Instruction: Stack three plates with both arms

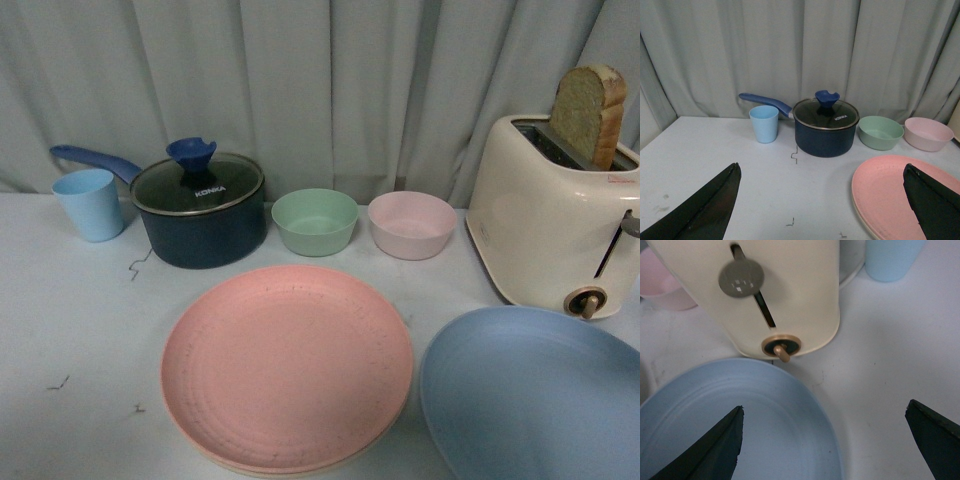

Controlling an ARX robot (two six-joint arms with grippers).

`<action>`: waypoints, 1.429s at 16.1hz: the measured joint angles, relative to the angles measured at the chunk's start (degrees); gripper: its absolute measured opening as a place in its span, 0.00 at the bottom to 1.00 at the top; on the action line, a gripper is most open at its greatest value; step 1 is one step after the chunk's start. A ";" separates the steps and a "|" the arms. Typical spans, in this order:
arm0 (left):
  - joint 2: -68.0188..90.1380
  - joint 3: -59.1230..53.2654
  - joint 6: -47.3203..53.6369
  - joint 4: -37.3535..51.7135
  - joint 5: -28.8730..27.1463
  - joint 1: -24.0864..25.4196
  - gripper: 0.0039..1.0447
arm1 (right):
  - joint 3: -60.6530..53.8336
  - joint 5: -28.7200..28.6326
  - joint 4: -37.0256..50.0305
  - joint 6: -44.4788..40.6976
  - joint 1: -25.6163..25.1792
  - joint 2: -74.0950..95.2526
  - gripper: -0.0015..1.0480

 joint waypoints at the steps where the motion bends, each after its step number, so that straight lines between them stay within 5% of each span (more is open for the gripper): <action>1: 0.00 0.00 0.00 0.00 0.00 0.00 0.94 | 0.31 1.09 0.04 0.22 0.48 2.40 0.94; 11: 0.00 0.00 0.00 0.00 0.00 0.00 0.94 | 4.09 6.25 5.09 1.86 3.96 21.55 0.94; 19: 0.00 0.00 0.00 0.00 0.00 0.00 0.94 | 3.08 4.28 6.86 1.09 1.73 20.83 0.12; 23: 0.00 0.00 0.00 0.00 0.00 0.00 0.94 | -1.09 -0.74 7.43 0.79 -0.55 14.25 0.03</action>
